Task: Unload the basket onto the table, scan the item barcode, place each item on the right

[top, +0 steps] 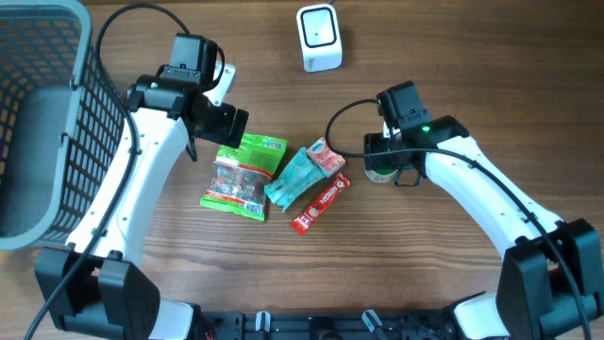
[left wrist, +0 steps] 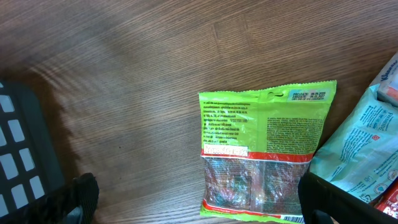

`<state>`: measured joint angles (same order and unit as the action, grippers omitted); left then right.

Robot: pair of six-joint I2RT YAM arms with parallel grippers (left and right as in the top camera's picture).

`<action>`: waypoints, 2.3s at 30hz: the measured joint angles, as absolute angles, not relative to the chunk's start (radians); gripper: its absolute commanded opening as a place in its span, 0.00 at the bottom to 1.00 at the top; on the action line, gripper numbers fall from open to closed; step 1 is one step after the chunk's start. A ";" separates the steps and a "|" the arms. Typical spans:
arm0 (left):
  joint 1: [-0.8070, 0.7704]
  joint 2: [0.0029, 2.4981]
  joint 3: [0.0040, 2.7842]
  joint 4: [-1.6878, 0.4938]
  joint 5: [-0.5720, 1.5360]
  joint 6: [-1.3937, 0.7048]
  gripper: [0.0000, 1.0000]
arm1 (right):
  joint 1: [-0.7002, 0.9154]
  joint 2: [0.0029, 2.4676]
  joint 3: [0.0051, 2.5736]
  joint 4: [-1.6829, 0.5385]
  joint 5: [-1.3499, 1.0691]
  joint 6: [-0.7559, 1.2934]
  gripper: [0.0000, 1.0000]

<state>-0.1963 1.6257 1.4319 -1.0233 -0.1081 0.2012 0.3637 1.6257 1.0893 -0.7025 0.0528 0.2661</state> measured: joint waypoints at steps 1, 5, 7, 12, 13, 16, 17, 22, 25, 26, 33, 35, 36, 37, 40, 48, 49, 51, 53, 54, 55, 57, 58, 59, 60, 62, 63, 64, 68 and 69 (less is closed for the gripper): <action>-0.197 1.626 1.432 -1.023 -0.108 0.201 1.00 | 0.364 1.626 1.089 -0.698 0.052 0.236 0.68; -0.196 1.626 1.432 -1.023 -0.108 0.201 1.00 | 0.364 1.626 1.089 -0.691 0.053 0.087 0.76; -0.196 1.626 1.432 -1.023 -0.108 0.201 1.00 | 0.364 1.626 1.090 -0.688 0.054 0.059 0.82; -0.196 1.626 1.432 -1.023 -0.108 0.201 1.00 | 0.364 1.604 1.179 -0.772 0.063 0.056 0.95; -0.196 1.626 1.432 -1.023 -0.108 0.201 1.00 | 0.364 1.585 1.217 -0.797 0.064 0.080 1.00; -0.196 1.626 1.432 -1.023 -0.108 0.201 1.00 | 0.364 1.523 1.287 -0.828 0.058 0.109 1.00; -0.196 1.626 1.432 -1.023 -0.108 0.201 1.00 | 0.364 1.508 1.296 -0.844 0.052 0.113 1.00; -0.196 1.626 1.432 -1.023 -0.108 0.201 1.00 | 0.364 1.501 1.264 -0.881 0.049 0.192 1.00; -0.196 1.626 1.432 -1.023 -0.108 0.201 1.00 | 0.363 1.514 1.221 -0.852 0.057 0.276 1.00; -0.196 1.626 1.432 -1.023 -0.108 0.201 1.00 | 0.363 1.523 1.213 -0.841 0.059 0.294 0.99; -0.196 1.626 1.432 -1.023 -0.108 0.201 1.00 | 0.363 1.650 1.192 -0.815 0.065 0.348 0.98; -0.196 1.626 1.432 -1.023 -0.108 0.201 1.00 | 0.363 1.695 1.192 -0.814 0.066 0.348 0.98; -0.196 1.626 1.432 -1.023 -0.108 0.201 1.00 | 0.364 1.715 1.191 -0.815 0.066 0.350 0.98; -0.196 1.626 1.432 -1.023 -0.108 0.201 1.00 | 0.364 1.722 1.191 -0.814 0.066 0.352 0.98; -0.196 1.626 1.432 -1.023 -0.108 0.201 1.00 | 0.363 1.776 1.189 -0.814 0.069 0.355 0.98; -0.196 1.626 1.432 -1.023 -0.108 0.201 1.00 | 0.363 1.840 1.186 -0.768 0.069 0.355 0.90; -0.196 1.626 1.432 -1.023 -0.108 0.201 1.00 | 0.363 1.840 1.186 -0.763 0.069 0.357 0.89; -0.196 1.626 1.432 -1.023 -0.108 0.201 1.00 | 0.363 1.840 1.186 -0.759 0.068 0.360 0.88; -0.196 1.626 1.432 -1.023 -0.108 0.201 1.00 | 0.363 1.840 1.186 -0.758 0.068 0.359 0.85; -0.196 1.626 1.432 -1.023 -0.108 0.201 1.00 | 0.364 1.840 1.186 -0.758 0.068 0.360 0.84; -0.196 1.626 1.432 -1.023 -0.108 0.201 1.00 | 0.363 1.840 1.186 -0.758 0.068 0.359 0.84; -0.196 1.626 1.432 -1.023 -0.108 0.201 1.00 | 0.363 1.840 1.186 -0.756 0.068 0.359 0.83; -0.196 1.626 1.432 -1.023 -0.108 0.201 1.00 | 0.363 1.840 1.186 -0.752 0.068 0.359 0.80; -0.196 1.626 1.432 -1.023 -0.108 0.201 1.00 | 0.363 1.840 1.186 -0.750 0.068 0.359 0.80; -0.196 1.626 1.432 -1.023 -0.108 0.201 1.00 | 0.363 1.840 1.186 -0.750 0.068 0.361 0.80; -0.196 1.626 1.432 -1.023 -0.108 0.201 1.00 | 0.363 1.840 1.186 -0.751 0.068 0.360 0.79; -0.196 1.626 1.432 -1.023 -0.108 0.201 1.00 | 0.363 1.840 1.186 -0.756 0.068 0.361 0.79; -0.196 1.626 1.432 -1.023 -0.108 0.201 1.00 | 0.363 1.840 1.186 -0.760 0.068 0.362 0.79; -0.196 1.626 1.432 -1.023 -0.108 0.201 1.00 | 0.363 1.840 1.186 -0.762 0.068 0.363 0.72; -0.196 1.626 1.432 -1.023 -0.108 0.201 1.00 | 0.363 1.840 1.186 -0.762 0.068 0.364 0.72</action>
